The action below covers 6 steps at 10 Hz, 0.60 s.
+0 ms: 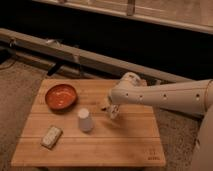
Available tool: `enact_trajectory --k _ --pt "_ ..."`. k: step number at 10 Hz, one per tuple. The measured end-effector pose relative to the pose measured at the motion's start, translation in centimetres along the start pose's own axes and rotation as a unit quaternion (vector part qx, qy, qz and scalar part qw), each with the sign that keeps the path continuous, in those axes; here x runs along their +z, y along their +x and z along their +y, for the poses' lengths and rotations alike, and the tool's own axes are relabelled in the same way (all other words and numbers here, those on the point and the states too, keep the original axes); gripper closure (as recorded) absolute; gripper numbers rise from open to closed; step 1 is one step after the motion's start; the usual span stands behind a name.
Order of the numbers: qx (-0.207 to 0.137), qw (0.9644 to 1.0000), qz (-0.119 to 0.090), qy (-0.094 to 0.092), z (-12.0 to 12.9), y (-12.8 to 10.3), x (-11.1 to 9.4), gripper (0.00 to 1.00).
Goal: Stand the bottle upright
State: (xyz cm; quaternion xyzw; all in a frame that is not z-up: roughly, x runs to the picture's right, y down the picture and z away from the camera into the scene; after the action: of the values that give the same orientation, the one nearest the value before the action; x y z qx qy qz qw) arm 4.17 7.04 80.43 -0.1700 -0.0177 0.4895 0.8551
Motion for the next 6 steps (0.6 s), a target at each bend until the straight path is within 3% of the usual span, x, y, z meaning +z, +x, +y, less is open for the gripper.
enact_trajectory --k 3,6 --pt "-0.024 0.9994 0.026 -0.001 -1.4 0.8 -1.2 0.20" --pt "-0.034 0.9981 0.046 -0.021 -2.3 1.7 -1.6 0.20"
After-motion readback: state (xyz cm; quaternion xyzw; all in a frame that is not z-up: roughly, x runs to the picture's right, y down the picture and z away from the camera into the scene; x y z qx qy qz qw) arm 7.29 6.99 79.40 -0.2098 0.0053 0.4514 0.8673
